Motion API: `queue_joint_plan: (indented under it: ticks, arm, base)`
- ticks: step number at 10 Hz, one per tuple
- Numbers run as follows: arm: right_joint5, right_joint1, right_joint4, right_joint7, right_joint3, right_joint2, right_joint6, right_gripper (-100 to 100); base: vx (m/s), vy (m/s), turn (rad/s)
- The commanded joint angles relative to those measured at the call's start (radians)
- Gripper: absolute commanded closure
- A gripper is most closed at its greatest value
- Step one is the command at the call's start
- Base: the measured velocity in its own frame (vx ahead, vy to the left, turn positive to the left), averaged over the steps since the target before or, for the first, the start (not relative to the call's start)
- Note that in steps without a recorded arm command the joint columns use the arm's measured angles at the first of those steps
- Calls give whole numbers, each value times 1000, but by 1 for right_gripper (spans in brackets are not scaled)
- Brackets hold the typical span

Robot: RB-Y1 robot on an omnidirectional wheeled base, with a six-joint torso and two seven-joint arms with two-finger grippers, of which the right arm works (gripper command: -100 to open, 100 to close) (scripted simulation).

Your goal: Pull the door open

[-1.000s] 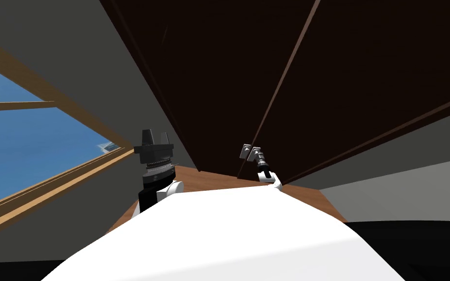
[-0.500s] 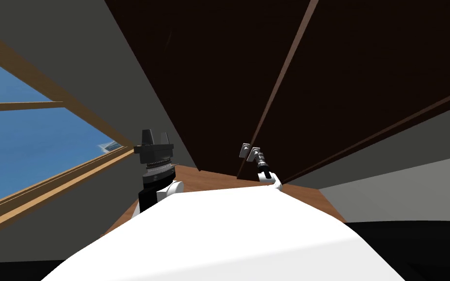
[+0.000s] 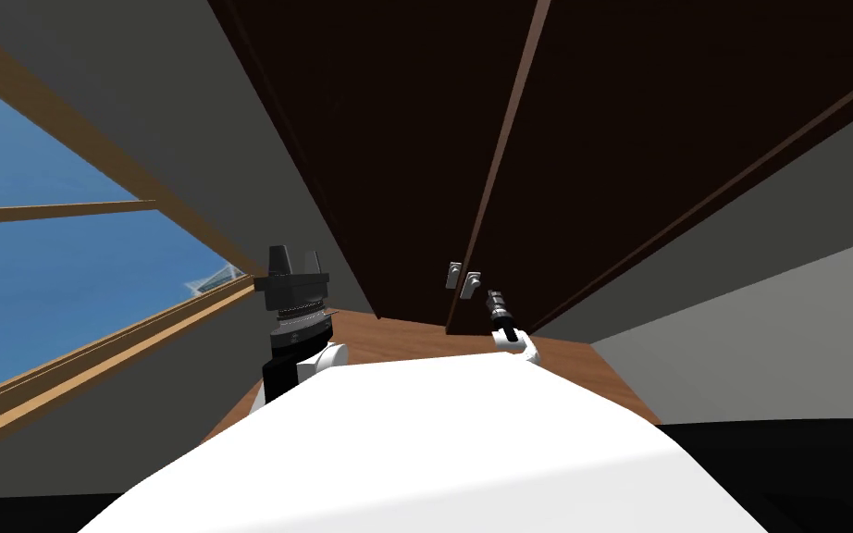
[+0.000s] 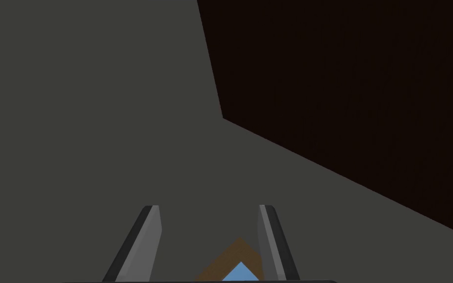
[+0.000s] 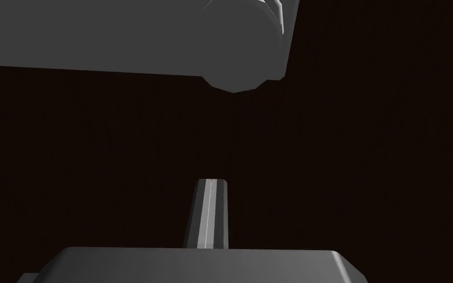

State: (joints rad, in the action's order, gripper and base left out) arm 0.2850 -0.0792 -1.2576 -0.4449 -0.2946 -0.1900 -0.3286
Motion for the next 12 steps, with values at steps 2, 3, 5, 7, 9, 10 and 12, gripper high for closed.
queue_joint_plan:
  ticks: [2, 3, 5, 7, 9, 10, 12]
  arm:
    - [9, -8, -29, -21, 35, 4, -4, -100]
    - [12, -9, -36, -29, 46, 4, -7, -100]
    - [17, -13, -49, -41, 67, 5, -12, -100]
    - [8, -16, -17, -25, 31, -1, -10, -100]
    - [6, -13, -9, -20, 23, -2, -10, -100]
    - [5, -8, -6, -17, 22, 0, -11, -100]
    - [5, 8, -5, -14, 30, 6, -13, -100]
  base:
    - [-178, 52, 84]
    - [-189, 14, 66]
    - [-181, 33, 81]
    - [-13, -50, -84]
    - [150, -117, -42]
    - [177, -56, 36]
    - [203, -7, 67]
